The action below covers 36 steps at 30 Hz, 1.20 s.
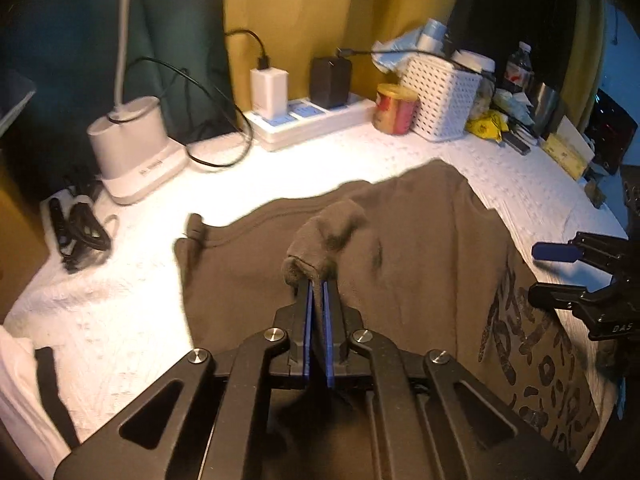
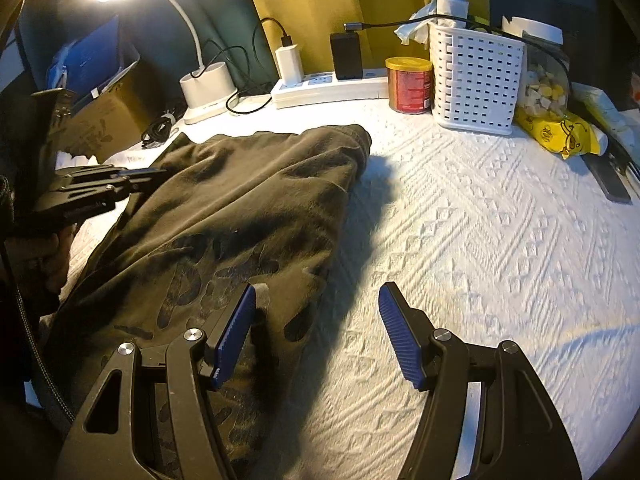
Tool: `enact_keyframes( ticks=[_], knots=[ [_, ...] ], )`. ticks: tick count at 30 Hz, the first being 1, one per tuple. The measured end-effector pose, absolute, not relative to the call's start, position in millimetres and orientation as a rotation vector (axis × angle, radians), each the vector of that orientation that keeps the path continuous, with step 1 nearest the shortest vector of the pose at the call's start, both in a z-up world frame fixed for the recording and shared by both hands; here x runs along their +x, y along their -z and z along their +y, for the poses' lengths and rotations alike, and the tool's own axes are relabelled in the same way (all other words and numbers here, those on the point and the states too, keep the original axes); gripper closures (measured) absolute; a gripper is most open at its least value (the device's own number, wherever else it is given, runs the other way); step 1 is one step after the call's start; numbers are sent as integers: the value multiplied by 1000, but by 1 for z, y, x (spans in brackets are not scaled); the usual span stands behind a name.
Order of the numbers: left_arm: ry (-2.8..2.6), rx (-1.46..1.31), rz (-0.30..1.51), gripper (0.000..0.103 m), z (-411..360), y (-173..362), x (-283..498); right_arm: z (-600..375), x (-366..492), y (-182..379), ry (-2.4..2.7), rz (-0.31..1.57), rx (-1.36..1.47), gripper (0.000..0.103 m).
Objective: Fold small clothes
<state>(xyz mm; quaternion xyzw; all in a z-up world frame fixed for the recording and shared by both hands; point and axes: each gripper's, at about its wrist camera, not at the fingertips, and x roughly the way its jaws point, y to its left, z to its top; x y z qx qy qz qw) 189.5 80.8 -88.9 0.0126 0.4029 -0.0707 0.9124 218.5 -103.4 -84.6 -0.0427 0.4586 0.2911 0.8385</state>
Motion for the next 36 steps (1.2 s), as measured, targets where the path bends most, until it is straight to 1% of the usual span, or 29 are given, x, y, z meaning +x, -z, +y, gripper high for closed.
enact_keyframes(
  ticks=[7,10,15,20,21,22,23,24,25,26,28,32,36],
  knots=[
    [79,7,822,100,106,80,184,-95,233,79,-584,942,-125,36],
    [78,-7,824,100,114,79,183,-94,251,76,-584,941,-96,36],
    [87,-13,833,100,120,83,186,-91,287,79,-598,982,30,36],
    [106,-11,835,100,122,85,188,-82,316,104,-657,1115,217,36],
    [108,-15,837,100,123,86,188,-81,319,105,-664,1109,237,36],
    [111,-15,839,100,123,87,188,-79,322,107,-676,1117,256,40],
    [114,-14,841,100,124,87,188,-77,326,107,-694,1122,277,53],
    [115,-14,841,100,124,88,188,-76,328,107,-702,1121,289,60],
    [118,-13,841,100,124,88,189,-75,332,106,-703,1116,295,76],
    [123,-13,838,100,123,87,189,-75,337,104,-708,1104,299,85],
    [126,-9,835,100,123,85,190,-74,347,99,-742,1078,316,87],
    [120,-11,840,100,126,88,195,-66,359,96,-750,1051,267,87],
    [115,-28,880,100,131,103,202,-59,362,107,-700,1047,196,87]
  ],
)
